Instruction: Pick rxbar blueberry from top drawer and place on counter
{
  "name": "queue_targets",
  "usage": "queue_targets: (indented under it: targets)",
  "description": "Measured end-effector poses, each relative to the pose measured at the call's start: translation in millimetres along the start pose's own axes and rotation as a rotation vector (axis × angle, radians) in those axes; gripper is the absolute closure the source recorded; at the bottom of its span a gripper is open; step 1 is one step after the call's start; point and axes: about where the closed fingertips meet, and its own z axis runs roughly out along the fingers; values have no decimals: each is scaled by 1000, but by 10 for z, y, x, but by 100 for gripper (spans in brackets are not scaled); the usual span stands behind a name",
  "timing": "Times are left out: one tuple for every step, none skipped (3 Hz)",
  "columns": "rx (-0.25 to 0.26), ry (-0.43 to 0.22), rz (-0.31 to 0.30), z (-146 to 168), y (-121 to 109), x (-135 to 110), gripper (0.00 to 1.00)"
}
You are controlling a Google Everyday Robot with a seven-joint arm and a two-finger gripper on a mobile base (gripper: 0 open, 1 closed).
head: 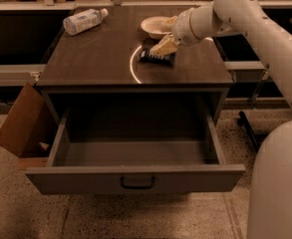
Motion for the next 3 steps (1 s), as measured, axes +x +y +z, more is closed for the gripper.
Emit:
queue_targets:
  targets:
    - [-7,2,17,26,-23,44,0]
    - [18,-6,42,-129,-88,116,0]
    - [45,-26,90,-499,-117,250,0]
